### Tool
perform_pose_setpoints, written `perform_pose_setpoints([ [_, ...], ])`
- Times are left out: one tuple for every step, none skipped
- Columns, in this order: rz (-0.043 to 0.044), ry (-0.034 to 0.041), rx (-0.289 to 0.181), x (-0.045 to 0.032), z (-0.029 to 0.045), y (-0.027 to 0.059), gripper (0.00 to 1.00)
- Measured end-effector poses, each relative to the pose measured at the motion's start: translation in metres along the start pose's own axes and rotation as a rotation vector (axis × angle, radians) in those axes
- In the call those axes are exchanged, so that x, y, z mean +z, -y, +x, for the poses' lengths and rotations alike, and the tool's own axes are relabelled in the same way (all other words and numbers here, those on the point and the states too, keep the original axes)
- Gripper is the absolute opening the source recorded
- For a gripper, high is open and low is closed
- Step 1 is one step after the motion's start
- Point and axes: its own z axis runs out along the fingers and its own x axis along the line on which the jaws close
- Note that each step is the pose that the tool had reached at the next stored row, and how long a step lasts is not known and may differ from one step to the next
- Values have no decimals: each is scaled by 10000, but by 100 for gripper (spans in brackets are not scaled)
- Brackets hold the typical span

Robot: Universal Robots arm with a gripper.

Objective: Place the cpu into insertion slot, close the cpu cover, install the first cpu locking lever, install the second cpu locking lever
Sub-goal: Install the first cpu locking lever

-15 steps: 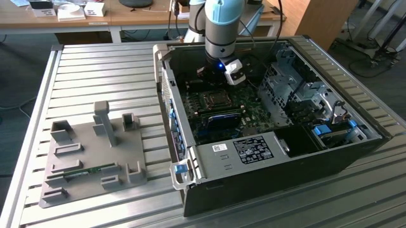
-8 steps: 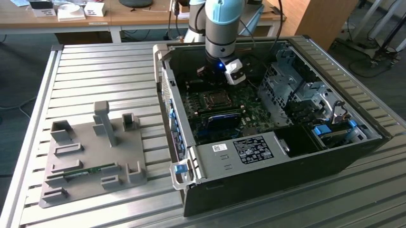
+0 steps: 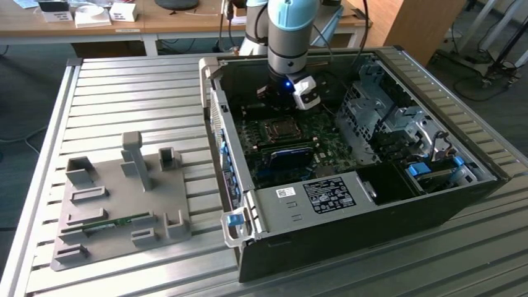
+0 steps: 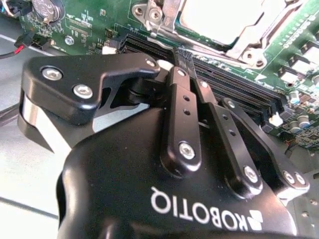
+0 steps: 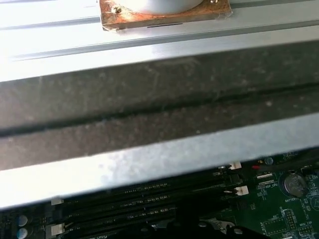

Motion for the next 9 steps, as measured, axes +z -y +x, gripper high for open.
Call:
perform_pose_setpoints([
  [2,0,7,0,-4,-1,11],
  [2,4,17,0,-6,-1,11],
  [4,7,30,1,-9,-2,11],
  [7,10,43,1,-13,-3,11],
  [11,13,58,2,-16,-6,11],
  [12,17,74,3,-18,-9,11],
  [14,22,91,5,-18,-13,11],
  [17,27,111,5,-18,-17,11],
  [20,32,132,6,-18,-20,11],
])
